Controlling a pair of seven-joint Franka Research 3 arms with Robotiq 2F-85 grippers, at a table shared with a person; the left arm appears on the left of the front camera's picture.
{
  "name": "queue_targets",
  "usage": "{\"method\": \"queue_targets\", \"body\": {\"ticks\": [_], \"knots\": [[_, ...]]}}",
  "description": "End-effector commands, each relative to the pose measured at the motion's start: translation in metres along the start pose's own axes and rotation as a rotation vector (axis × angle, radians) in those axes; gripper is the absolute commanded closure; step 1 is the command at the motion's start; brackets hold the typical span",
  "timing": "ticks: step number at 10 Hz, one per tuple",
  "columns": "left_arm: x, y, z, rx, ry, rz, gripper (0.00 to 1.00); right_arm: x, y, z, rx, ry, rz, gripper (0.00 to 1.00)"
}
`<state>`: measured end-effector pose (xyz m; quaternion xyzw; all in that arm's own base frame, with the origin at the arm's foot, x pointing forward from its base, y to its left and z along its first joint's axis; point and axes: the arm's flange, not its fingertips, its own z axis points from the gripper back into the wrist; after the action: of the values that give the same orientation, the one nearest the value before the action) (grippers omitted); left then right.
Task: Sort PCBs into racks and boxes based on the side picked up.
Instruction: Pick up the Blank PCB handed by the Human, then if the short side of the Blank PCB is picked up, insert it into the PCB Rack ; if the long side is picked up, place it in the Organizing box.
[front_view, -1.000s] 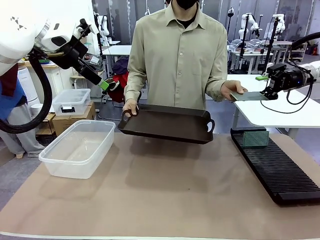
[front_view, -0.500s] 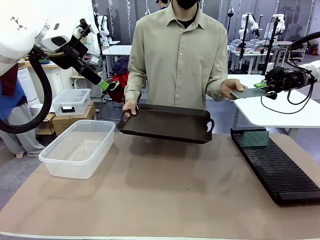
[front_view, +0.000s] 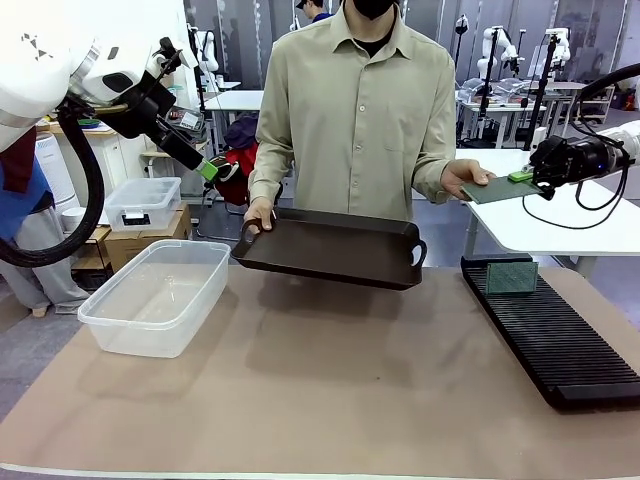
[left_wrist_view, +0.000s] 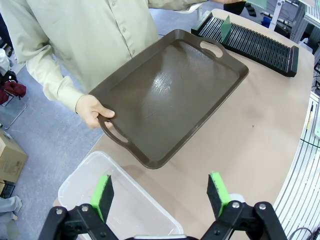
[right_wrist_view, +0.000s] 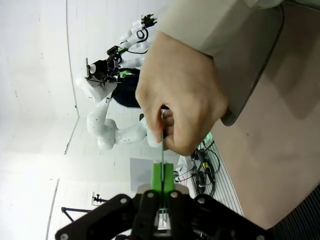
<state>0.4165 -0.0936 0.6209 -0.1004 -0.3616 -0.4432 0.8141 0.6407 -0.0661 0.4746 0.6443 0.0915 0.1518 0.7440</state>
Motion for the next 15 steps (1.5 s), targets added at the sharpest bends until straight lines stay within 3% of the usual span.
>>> {"method": "queue_targets", "body": {"ticks": [1, 6, 7, 15], "knots": [[-0.0023, 0.0004, -0.0004, -0.001, 0.002, 0.007, 0.0, -0.0082, -0.0001, -0.0079, 0.009, 0.023, 0.019, 1.0], [-0.0023, 0.0004, -0.0004, -0.001, 0.002, 0.007, 0.0, -0.0095, 0.0047, -0.0072, -0.023, 0.003, 0.075, 1.0], [-0.0023, 0.0004, -0.0004, -0.001, 0.002, 0.007, 0.0, -0.0012, 0.0009, -0.0001, 0.004, 0.006, 0.012, 1.0], [-0.0023, 0.0004, -0.0004, -0.001, 0.002, 0.007, 0.0, -0.0012, 0.0009, -0.0001, 0.004, 0.006, 0.012, 1.0]]}}
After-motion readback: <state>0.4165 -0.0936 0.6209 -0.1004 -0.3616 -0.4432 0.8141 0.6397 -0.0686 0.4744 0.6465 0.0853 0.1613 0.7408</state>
